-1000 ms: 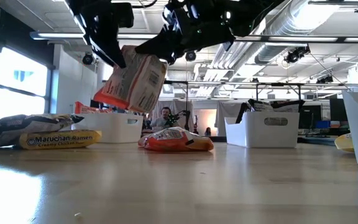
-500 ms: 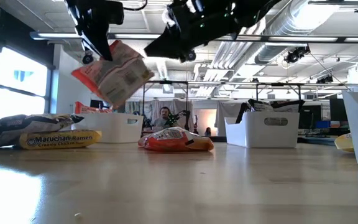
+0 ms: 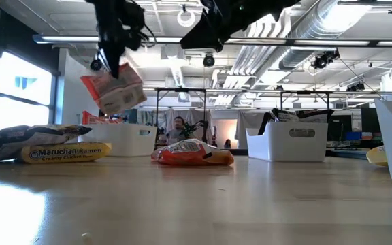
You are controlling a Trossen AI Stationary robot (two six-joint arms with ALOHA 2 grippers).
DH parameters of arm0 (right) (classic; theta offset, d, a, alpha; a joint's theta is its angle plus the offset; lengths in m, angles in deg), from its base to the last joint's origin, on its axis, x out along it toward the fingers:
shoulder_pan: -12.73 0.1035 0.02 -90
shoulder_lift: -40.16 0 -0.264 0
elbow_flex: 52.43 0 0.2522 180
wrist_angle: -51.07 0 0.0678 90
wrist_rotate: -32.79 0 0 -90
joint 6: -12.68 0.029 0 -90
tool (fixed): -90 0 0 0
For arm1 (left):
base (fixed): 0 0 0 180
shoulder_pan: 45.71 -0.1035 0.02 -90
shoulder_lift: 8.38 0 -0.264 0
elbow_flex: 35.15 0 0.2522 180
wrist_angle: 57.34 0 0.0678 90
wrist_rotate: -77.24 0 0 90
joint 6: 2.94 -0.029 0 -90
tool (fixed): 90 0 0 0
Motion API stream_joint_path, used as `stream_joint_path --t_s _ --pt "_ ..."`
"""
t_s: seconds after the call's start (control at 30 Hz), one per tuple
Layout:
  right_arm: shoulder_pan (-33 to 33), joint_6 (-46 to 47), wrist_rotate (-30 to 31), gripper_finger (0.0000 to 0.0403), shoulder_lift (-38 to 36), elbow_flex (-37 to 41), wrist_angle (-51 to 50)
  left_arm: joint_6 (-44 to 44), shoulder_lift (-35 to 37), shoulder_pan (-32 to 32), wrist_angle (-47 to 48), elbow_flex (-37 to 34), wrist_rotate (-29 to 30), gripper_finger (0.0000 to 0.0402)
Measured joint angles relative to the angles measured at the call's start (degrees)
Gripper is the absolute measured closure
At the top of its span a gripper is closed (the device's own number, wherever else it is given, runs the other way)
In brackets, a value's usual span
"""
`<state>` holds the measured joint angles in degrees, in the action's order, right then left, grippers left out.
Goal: Sort Maruchan noodles
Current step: Put the orange noodle pack into the top left white bin
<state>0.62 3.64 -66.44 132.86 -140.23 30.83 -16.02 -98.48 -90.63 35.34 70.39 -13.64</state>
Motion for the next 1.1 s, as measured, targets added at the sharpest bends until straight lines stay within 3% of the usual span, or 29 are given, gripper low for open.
stream_joint_path --t_s 0.2,0.37,1.1 --pt "0.90 0.00 -0.01 0.0367 -0.02 0.79 -0.47 -2.35 -10.02 -4.36 0.90 8.21 1.12 0.0401" --pt "0.90 0.08 -0.17 0.0370 -0.02 0.80 -2.09 -0.90 -16.07 -6.34 6.22 10.17 1.30 0.0401" --pt "0.88 -0.41 0.02 0.0370 -0.02 0.81 -2.33 4.28 -25.17 -9.80 9.29 10.22 4.22 0.0401"
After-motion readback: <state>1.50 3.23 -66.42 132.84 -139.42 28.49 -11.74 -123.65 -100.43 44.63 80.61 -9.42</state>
